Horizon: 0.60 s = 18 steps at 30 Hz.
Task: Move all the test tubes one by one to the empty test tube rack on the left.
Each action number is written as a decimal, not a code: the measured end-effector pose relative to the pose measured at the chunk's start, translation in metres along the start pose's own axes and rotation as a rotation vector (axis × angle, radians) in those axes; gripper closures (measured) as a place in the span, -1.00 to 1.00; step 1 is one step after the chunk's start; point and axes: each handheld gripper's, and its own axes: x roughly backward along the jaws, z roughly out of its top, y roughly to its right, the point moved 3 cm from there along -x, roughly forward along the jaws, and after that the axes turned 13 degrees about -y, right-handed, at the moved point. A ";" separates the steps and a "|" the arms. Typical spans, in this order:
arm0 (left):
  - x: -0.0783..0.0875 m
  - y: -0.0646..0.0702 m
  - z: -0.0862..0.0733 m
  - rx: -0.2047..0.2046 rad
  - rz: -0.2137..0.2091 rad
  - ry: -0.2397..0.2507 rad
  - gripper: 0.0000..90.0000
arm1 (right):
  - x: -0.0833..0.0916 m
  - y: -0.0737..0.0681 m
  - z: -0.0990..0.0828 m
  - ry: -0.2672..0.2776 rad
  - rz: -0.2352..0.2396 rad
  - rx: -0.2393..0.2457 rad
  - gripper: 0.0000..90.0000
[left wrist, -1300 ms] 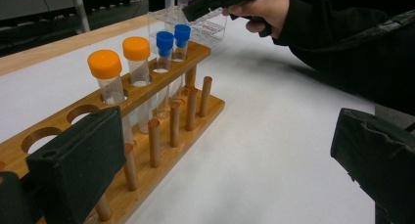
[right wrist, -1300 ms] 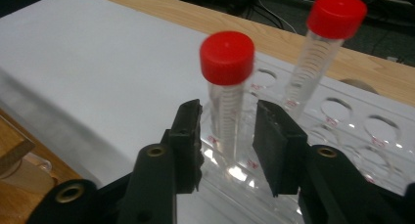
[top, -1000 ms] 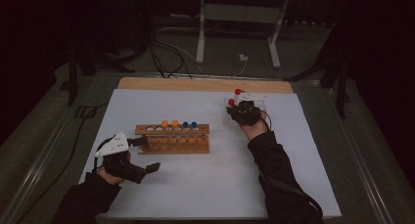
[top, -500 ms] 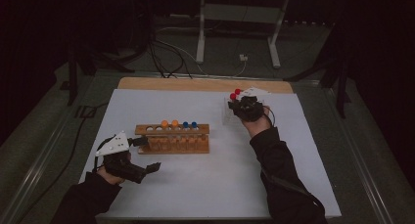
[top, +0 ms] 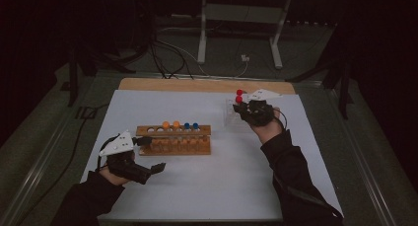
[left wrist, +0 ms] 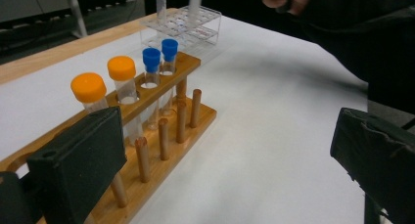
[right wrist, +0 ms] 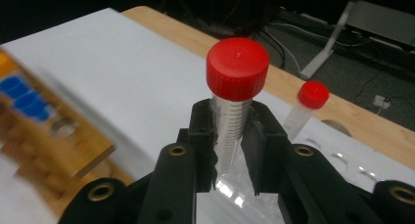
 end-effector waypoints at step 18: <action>-0.015 0.017 0.031 -0.052 -0.063 -0.017 -0.98 | 0.037 -0.058 -0.042 -0.046 0.169 0.129 0.66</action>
